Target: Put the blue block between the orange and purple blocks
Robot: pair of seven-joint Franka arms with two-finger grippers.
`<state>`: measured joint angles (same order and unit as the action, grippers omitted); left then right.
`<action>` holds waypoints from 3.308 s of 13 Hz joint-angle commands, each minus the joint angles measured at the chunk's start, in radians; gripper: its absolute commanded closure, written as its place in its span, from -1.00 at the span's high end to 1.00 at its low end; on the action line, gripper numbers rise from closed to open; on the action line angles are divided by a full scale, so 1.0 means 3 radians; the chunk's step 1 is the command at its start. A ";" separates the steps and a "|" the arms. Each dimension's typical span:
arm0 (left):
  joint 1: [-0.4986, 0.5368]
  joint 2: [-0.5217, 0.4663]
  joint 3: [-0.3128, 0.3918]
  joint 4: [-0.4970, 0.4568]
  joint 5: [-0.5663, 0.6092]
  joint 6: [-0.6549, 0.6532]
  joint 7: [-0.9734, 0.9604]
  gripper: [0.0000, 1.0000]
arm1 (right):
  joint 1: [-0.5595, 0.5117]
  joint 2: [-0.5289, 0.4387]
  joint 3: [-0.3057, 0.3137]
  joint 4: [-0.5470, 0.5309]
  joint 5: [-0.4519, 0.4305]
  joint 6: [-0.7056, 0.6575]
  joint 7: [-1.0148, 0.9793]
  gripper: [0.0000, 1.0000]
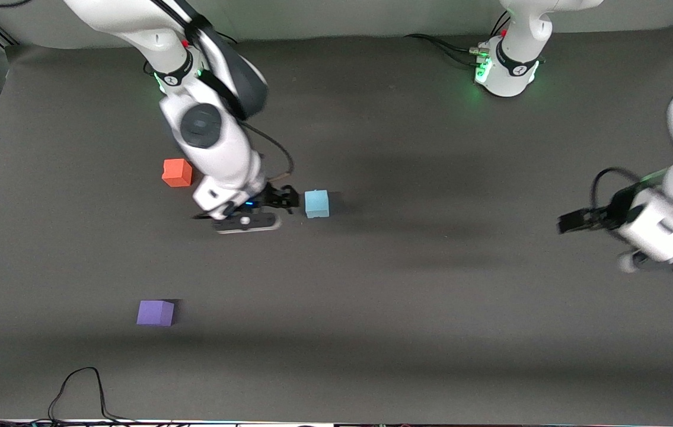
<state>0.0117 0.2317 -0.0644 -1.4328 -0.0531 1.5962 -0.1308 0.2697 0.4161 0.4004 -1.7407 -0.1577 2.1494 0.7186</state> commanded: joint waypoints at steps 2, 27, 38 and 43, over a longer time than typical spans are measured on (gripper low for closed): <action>0.0079 -0.0317 -0.0041 -0.0179 0.0059 -0.0059 0.0088 1.00 | 0.0077 0.0524 0.0280 0.0060 -0.0643 0.0188 0.0885 1.00; -0.0152 -0.0563 0.0179 -0.0286 0.0279 -0.0218 0.0364 1.00 | -0.0316 -0.0815 -0.1579 -0.1523 0.0633 0.0645 -0.1801 -0.50; -0.0162 -0.0557 0.0174 -0.0291 0.0203 -0.0218 0.0364 1.00 | -0.0352 -0.0272 -0.1677 -0.1847 0.0638 0.1819 -0.1935 1.00; -0.0157 -0.0557 0.0174 -0.0291 0.0136 -0.0208 0.0369 1.00 | -0.0347 -0.0935 -0.1682 -0.1746 0.0638 0.1182 -0.1935 1.00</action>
<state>-0.0237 0.0939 -0.0249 -1.4942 -0.0008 1.5309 -0.0369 0.1613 0.2722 -0.0996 -2.2690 0.0068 2.6208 0.1682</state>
